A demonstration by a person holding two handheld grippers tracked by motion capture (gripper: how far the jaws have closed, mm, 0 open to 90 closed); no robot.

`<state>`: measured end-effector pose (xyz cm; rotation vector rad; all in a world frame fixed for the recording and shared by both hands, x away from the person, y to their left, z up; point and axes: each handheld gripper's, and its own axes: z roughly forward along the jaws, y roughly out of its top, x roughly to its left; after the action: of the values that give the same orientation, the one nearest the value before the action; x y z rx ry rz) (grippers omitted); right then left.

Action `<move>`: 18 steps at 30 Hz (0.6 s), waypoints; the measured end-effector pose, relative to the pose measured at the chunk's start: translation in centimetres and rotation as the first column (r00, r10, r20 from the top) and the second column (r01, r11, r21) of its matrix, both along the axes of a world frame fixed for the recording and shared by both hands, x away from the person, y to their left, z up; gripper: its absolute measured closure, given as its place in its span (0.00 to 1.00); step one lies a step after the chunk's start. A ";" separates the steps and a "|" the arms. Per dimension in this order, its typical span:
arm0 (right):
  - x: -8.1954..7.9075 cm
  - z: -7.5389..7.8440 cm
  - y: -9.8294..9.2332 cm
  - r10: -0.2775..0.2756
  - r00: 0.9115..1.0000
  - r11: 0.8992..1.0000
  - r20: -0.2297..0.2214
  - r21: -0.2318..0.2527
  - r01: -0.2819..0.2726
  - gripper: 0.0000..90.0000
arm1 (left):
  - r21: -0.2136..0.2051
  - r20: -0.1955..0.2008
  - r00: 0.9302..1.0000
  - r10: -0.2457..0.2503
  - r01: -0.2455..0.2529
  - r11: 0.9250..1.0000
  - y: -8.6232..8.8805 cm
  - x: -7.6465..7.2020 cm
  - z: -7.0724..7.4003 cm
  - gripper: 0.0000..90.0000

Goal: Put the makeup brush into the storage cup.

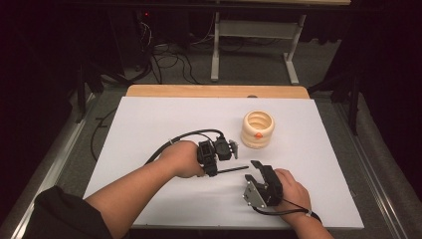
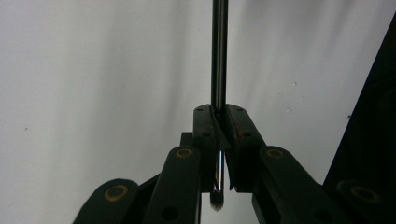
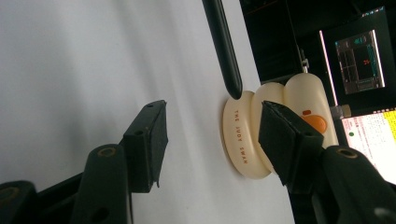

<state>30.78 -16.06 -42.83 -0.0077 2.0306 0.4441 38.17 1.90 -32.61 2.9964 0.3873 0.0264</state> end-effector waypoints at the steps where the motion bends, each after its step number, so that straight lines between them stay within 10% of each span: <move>1: -0.1 0.0 0.0 -0.008 1.000 1.000 0.008 -0.008 0.008 0.51 | 0.003 -0.001 1.000 0.001 -0.001 1.000 -0.1 0.0 -0.1 0.93; 18: -0.4 0.0 0.3 0.030 0.999 0.997 0.025 -0.066 -0.028 0.65 | 0.034 0.009 1.000 -0.026 0.026 0.999 -1.4 -0.1 -0.7 0.93</move>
<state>30.40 -15.71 -42.87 -0.0833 2.0212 0.3930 38.11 0.55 -33.28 3.0334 0.3500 0.0448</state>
